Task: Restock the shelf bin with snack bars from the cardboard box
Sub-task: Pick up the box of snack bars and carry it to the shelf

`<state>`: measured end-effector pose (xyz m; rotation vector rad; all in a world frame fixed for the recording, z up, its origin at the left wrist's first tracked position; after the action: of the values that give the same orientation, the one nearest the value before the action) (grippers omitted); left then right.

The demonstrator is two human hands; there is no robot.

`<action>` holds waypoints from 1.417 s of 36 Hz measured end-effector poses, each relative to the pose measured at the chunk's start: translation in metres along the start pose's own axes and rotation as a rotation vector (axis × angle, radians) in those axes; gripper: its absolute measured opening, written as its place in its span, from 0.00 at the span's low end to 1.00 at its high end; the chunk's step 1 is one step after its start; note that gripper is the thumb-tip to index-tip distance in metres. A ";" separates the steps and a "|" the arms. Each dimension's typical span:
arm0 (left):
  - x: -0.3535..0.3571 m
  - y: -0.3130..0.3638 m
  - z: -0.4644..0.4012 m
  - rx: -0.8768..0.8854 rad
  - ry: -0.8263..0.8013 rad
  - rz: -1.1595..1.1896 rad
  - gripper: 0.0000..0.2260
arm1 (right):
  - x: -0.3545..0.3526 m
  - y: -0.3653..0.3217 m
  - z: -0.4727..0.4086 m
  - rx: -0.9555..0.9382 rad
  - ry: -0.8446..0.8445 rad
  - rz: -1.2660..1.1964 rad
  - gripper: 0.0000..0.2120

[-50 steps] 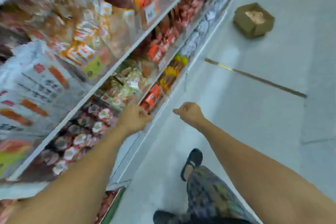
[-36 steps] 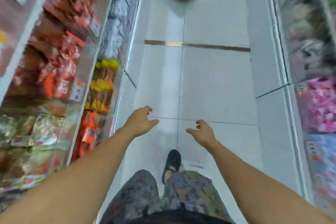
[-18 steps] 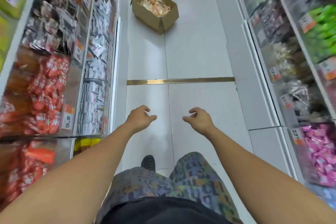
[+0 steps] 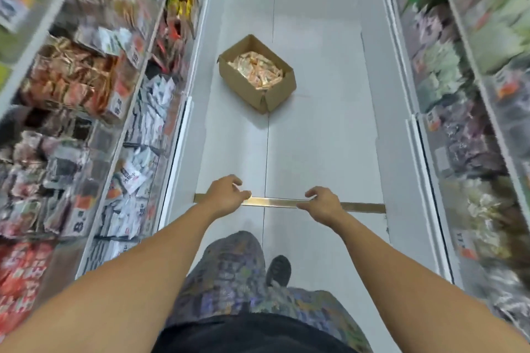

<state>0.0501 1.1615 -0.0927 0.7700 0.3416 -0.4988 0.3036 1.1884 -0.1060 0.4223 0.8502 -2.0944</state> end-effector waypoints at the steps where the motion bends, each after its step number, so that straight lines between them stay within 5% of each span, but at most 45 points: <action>1: -0.009 0.011 -0.019 -0.010 0.004 0.010 0.19 | -0.013 -0.014 -0.020 -0.007 -0.005 0.019 0.21; 23: -0.155 0.241 -0.404 -0.205 0.046 0.171 0.18 | -0.267 -0.248 -0.413 -0.084 -0.084 0.255 0.16; 32: -0.174 0.309 -0.511 -0.339 0.185 0.438 0.18 | -0.334 -0.350 -0.570 -0.203 -0.238 0.504 0.13; 40: -0.165 0.292 -0.624 -0.567 0.293 0.960 0.08 | -0.297 -0.467 -0.696 -0.388 -0.357 0.948 0.09; 47: -0.098 0.261 -0.735 -0.861 0.323 1.494 0.17 | -0.218 -0.528 -0.830 -0.589 -0.425 1.291 0.17; 51: -0.055 0.257 -0.801 -1.004 0.424 1.784 0.32 | -0.170 -0.561 -0.905 -0.720 -0.429 1.475 0.16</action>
<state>0.0542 1.9213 -0.4586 -0.0391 0.1395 1.4550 -0.0345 2.1618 -0.4220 0.0886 0.6166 -0.4256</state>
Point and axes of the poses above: each hand's wrist, its own z-axis away from the middle knuckle, its own x-axis out of the palm, y = z × x, the point moved 1 cm from there along -z, towards the middle knuckle, and after that the axes turned 4 degrees about z, right-handed, at the moved point
